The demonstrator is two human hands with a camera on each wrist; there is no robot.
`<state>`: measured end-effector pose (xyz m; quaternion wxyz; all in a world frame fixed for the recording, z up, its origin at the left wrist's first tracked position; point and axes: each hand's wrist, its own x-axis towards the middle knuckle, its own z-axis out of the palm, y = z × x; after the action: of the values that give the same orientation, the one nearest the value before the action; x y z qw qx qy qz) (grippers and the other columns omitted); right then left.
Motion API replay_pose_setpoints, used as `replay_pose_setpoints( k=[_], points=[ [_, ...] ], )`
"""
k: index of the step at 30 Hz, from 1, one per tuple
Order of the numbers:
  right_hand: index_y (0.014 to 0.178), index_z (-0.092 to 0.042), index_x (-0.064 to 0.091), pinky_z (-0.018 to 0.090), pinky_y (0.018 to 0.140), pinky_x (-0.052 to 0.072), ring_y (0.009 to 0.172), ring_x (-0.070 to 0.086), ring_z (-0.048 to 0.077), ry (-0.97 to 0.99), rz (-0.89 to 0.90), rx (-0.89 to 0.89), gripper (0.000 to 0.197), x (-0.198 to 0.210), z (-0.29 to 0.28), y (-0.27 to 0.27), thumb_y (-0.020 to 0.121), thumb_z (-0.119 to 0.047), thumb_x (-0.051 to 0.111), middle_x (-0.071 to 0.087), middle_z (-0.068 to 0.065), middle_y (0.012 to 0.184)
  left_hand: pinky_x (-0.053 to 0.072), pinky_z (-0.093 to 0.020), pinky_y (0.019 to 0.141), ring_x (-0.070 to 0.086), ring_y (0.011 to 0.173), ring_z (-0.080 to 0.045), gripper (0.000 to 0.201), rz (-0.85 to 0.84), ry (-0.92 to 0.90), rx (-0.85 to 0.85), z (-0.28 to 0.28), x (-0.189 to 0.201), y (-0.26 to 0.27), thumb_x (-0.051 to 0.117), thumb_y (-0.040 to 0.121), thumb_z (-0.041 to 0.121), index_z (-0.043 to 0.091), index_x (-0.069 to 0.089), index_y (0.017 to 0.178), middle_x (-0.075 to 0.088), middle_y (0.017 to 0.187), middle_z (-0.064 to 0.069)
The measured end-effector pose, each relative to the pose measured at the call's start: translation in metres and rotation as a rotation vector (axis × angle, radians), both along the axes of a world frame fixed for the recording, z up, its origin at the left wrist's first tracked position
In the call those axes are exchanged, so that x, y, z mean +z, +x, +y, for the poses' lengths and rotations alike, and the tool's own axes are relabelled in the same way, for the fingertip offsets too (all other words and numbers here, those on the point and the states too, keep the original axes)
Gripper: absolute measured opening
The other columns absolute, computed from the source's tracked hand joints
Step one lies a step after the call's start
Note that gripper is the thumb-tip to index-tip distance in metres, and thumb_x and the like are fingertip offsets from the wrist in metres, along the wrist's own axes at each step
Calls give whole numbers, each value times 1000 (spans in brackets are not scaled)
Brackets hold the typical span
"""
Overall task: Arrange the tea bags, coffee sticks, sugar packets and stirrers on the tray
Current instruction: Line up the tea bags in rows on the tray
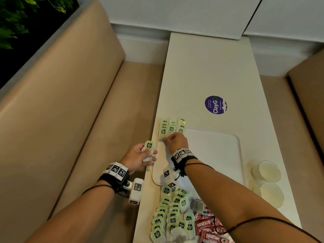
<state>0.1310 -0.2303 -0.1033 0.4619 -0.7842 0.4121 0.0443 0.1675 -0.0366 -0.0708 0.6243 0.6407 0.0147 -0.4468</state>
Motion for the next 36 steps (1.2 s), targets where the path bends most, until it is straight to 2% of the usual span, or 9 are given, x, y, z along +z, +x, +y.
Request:
replay_pose_setpoints(
  k=[3, 6, 9, 12, 17, 22, 29, 31, 36],
  points=[
    [74, -21, 61, 30, 69, 50, 72, 61, 15, -9, -94, -5, 24, 3, 4, -6, 85, -37, 73, 66, -5, 75, 59, -28, 62, 73, 81, -21, 11, -3, -7, 10, 0, 1, 1, 53, 103, 12, 11, 61, 109, 76, 107, -10],
    [81, -21, 66, 26, 70, 45, 70, 59, 6, 12, -214, 112, 29, 8, 14, -19, 96, -46, 63, 65, -9, 74, 59, -27, 61, 73, 82, -22, 10, -19, -7, 1, 1, 2, 4, 54, 102, 12, 12, 61, 109, 76, 106, -12],
    [91, -22, 74, 29, 74, 51, 74, 64, 9, 76, -273, 231, 39, 10, 24, -33, 97, -57, 56, 70, -9, 79, 58, -28, 60, 73, 85, -26, 12, -21, -9, -17, 1, 3, 5, 57, 100, 13, 11, 61, 111, 75, 106, -13],
    [97, -26, 74, 29, 78, 55, 81, 66, 10, 94, -312, 306, 33, 12, 32, -43, 90, -57, 66, 71, -8, 89, 58, -29, 59, 74, 82, -26, 18, -20, -12, -34, -1, 4, 2, 63, 95, 14, 9, 61, 112, 75, 101, -14],
    [88, -23, 72, 31, 73, 53, 70, 61, 12, 124, -329, 255, 18, 17, 36, -47, 93, -40, 70, 70, -6, 83, 59, -27, 59, 74, 82, -24, 34, -23, -20, -45, -4, 7, -2, 72, 80, 23, 11, 64, 110, 75, 100, -14],
    [82, -17, 68, 46, 75, 56, 72, 66, 24, 96, -314, 244, 28, 17, 31, -51, 97, -40, 64, 69, 2, 74, 59, -29, 59, 71, 82, -22, 13, -81, 70, -35, -3, -2, 0, 67, 94, 12, 8, 64, 106, 71, 101, -18],
    [75, -15, 61, 44, 70, 54, 69, 66, 25, 110, -263, 255, 37, 13, 37, -66, 94, -46, 65, 64, 7, 71, 58, -29, 60, 73, 87, -25, 15, -106, 91, -56, -6, -6, 1, 67, 94, 13, 10, 64, 109, 72, 105, -17],
    [73, -16, 61, 45, 71, 56, 71, 66, 30, 100, -244, 254, 33, 12, 37, -68, 97, -40, 64, 65, 8, 70, 59, -32, 62, 73, 86, -25, 15, -95, 86, -51, -8, -9, 0, 68, 94, 14, 11, 64, 108, 73, 104, -17],
    [77, -25, 65, 36, 75, 56, 76, 70, 22, 61, -193, 198, 25, 15, 19, -59, 99, -37, 61, 72, 0, 81, 61, -40, 81, 71, 90, -23, 12, -72, 81, -13, -11, -13, -1, 58, 100, 12, 9, 67, 107, 73, 106, -12]
  ],
)
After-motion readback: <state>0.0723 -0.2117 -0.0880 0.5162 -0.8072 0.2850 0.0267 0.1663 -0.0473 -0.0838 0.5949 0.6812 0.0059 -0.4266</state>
